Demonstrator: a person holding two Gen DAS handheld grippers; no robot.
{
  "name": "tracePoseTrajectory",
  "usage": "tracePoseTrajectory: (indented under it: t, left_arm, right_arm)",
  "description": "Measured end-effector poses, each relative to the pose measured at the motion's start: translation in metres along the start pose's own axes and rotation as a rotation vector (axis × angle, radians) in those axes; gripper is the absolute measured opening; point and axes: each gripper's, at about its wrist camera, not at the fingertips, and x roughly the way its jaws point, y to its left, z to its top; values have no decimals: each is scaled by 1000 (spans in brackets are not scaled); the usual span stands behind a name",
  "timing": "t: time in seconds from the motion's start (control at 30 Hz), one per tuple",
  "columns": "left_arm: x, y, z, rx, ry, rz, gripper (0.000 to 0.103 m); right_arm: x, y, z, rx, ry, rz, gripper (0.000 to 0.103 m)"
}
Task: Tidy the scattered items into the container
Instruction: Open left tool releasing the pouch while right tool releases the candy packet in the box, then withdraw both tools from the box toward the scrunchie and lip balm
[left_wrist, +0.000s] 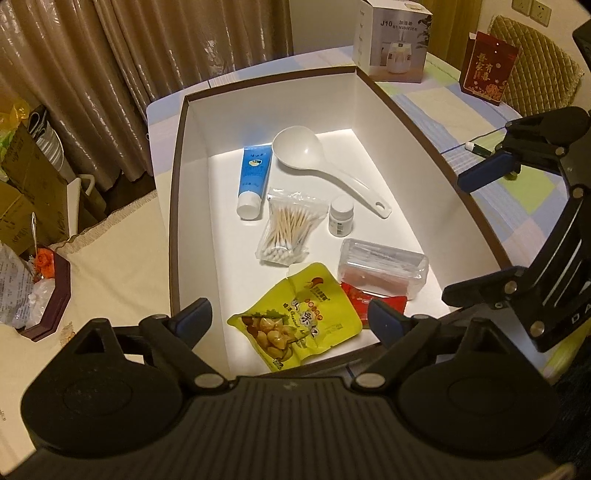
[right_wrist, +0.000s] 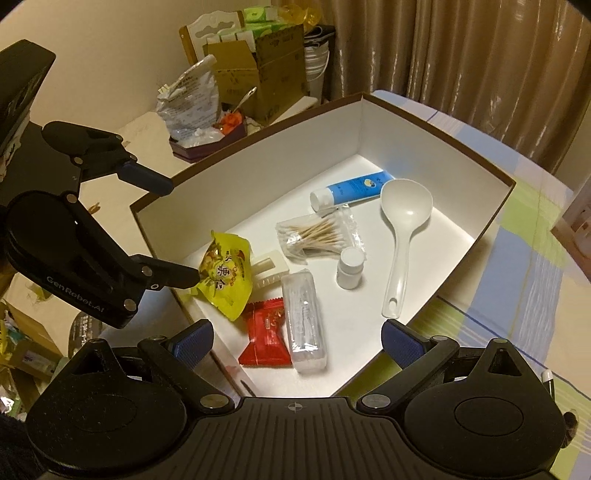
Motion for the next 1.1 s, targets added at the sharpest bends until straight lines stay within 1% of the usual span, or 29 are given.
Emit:
tracePoseTrajectory:
  t: [0.63,0.9,1.1]
  left_arm:
    - [-23,-23,-5,-3,-31,25,94]
    - [-29,-33,-11,-29,-23,28,94]
    - [-34,-48,-17,-48,-13,28,94]
  right_arm:
    - [-23,5,-21,-1,-35,0,102]
    - [-30,6,-29,-8,-42,10,102]
    - [-36,1,-40,-3,-46,11,102]
